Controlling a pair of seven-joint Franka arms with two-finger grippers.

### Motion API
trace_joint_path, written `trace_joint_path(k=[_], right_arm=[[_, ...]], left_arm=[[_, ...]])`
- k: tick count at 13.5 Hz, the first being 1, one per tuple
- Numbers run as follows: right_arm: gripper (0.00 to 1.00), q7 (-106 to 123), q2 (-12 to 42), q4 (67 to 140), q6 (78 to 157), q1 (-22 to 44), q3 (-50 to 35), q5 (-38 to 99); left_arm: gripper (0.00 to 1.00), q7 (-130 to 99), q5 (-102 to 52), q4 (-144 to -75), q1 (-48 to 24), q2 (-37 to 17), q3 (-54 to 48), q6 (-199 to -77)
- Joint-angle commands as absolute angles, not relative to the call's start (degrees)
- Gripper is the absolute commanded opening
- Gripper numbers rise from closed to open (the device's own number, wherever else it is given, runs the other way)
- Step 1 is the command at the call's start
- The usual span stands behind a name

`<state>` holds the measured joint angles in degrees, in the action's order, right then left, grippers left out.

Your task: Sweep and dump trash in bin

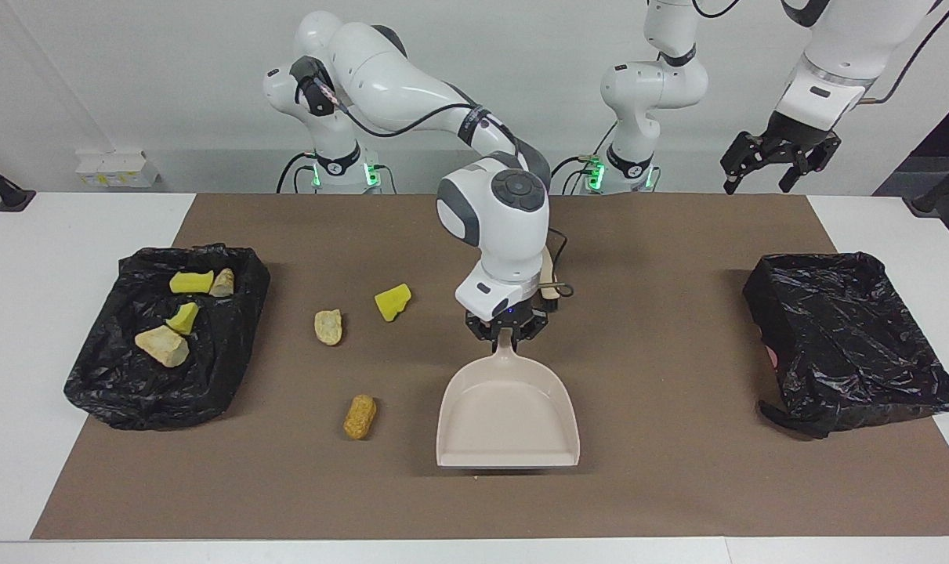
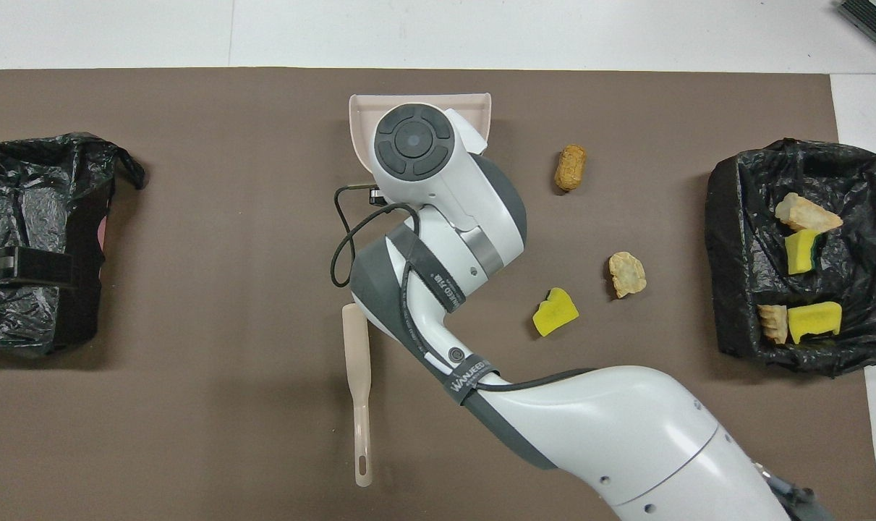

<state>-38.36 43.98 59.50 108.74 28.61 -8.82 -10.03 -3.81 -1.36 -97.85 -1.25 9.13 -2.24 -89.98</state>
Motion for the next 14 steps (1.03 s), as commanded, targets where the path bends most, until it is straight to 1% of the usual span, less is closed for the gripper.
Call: trace_joint_path(k=[1, 5, 9, 10, 14], right_arm=[[0.00, -40.95, 46.31, 56.87, 110.91, 28.21, -11.50, -8.35], [0.00, -41.04, 47.37, 57.04, 111.80, 28.39, -12.22, -8.35], [0.00, -41.04, 48.25, 57.57, 111.80, 29.62, -12.13, -8.87], [0.00, -41.04, 48.69, 57.92, 112.14, 30.84, -11.78, -9.05], [0.00, -41.04, 49.30, 58.44, 112.15, 31.38, -11.78, -8.96]], left_arm=[[1.00, -3.69, -0.62, -97.29, -0.70, 9.49, -2.64, -88.77], [1.00, -3.69, -0.62, -97.29, -0.70, 9.49, -2.72, -88.77], [1.00, -3.69, -0.62, -97.29, -0.70, 9.49, -2.72, -88.77], [1.00, -3.69, -0.62, -97.29, -0.70, 9.49, -2.72, -88.77], [1.00, -3.69, -0.62, -97.29, -0.70, 9.49, -2.72, -88.77]])
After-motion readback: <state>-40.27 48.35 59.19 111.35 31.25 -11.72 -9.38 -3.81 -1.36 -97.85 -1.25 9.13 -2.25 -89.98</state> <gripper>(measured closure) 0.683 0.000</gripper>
